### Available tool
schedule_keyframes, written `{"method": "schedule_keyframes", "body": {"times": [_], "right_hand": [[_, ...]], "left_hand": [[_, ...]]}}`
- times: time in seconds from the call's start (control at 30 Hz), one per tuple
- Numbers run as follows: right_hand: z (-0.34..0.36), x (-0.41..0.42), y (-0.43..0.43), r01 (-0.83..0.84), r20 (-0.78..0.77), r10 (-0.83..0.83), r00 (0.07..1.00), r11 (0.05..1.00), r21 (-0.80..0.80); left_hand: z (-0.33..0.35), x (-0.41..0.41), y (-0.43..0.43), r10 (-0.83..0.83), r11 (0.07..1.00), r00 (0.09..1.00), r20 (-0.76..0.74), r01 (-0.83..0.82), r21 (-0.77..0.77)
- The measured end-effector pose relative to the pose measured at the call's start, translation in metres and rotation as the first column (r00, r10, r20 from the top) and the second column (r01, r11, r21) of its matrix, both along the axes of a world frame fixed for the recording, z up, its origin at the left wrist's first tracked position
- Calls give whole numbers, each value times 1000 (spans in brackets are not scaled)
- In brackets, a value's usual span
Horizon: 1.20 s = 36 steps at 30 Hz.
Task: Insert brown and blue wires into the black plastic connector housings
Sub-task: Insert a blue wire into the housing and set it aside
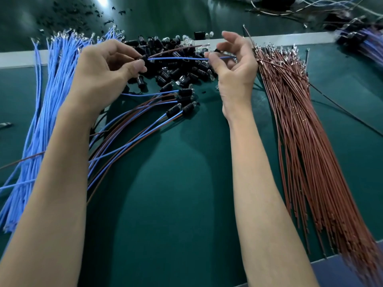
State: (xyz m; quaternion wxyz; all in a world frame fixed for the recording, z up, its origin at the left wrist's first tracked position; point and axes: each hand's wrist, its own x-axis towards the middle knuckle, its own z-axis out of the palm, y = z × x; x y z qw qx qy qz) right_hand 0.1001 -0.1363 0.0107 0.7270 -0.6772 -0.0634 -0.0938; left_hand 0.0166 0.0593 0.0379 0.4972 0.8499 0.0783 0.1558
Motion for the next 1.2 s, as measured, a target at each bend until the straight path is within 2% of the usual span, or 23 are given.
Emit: {"method": "schedule_keyframes", "body": {"times": [0.23,0.37,0.83,1.07,1.2], "right_hand": [[0,0,-1,-97,12,98,995,994,-53],[2,-1,0,-104,-5,104,995,992,-66],[4,-9,7,-139,27,144,989,980,-142],[2,-1,0,117,15,-117,993,991,-69],[-1,2,-2,4,-53,-9,999,995,-102]], "left_hand": [[5,4,-7,26,966,1000,0,-25,258],[7,5,-17,1,950,999,32,-11,311],[-2,12,-44,-5,941,999,48,-11,337],[-1,12,-25,23,963,999,49,-36,269],[2,8,-18,10,976,997,71,-25,218]]}}
